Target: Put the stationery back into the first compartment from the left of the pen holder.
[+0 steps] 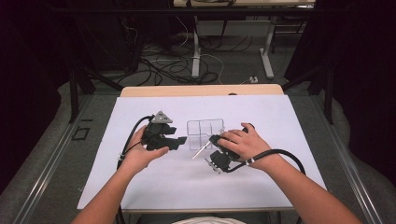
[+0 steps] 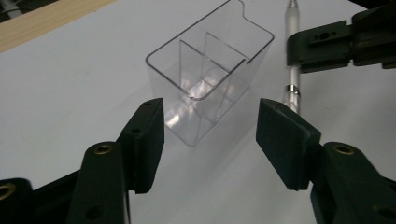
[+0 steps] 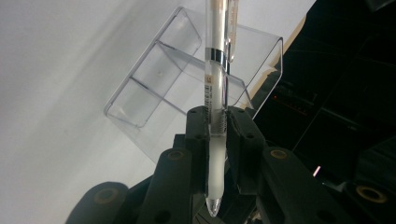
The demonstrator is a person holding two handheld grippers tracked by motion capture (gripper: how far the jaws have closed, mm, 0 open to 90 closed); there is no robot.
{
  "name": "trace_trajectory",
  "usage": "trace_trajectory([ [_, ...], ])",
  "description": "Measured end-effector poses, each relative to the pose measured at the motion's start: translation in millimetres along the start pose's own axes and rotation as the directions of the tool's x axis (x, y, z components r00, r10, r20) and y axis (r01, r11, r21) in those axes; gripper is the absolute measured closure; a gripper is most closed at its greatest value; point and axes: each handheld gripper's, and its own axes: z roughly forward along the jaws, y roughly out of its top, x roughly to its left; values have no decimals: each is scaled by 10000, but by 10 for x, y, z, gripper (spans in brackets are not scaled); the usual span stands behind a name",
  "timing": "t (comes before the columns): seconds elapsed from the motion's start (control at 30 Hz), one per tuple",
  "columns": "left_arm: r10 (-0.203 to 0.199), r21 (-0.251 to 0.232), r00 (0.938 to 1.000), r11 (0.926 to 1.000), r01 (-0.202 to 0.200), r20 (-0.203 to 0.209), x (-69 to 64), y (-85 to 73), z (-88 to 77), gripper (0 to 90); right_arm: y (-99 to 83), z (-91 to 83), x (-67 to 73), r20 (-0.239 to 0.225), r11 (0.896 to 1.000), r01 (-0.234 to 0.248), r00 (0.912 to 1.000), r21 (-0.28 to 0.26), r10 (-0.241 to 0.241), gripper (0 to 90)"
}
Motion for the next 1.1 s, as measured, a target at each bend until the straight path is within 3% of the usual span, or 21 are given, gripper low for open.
trace_trajectory([
  [0.23, 28, 383, 9990, 9993, -45, 449, -133, 67, 45, 506, 47, -43, -4, 214, 9999, 139, 9997, 0, -139, 796],
  [0.27, -31, 463, 9981, 9989, 3, 613, -148, 72, 52, 527, 62, -49, -21, 228, 9993, 365, 9991, -36, -364, 796],
  [0.33, -78, 555, 9967, 9985, 33, 809, -182, 79, 72, 547, 81, -64, -5, 293, 9997, 239, 9993, 3, -239, 796],
  [0.37, -132, 701, 9959, 9975, 70, 890, -201, 85, 80, 555, 94, -65, -18, 370, 9991, 429, 9984, -63, -427, 796],
  [0.5, -31, 1075, 9933, 9942, -94, 1155, -259, 100, 142, 582, 135, -82, -20, 454, 9990, 435, 9980, -82, -431, 796],
  [0.77, 148, 1656, 9893, 9854, -390, 1451, -342, 147, 234, 634, 169, -71, -17, 475, 9981, 559, 9974, -248, -547, 796],
  [0.97, -4, 1924, 9892, 9809, -281, 1466, -370, 157, 287, 660, 188, -68, -18, 521, 9972, 669, 9965, -339, -651, 796],
  [1.1, 71, 2293, 9894, 9725, -406, 1450, -395, 163, 354, 681, 196, -60, -16, 566, 9968, 679, 9963, -428, -654, 796],
])
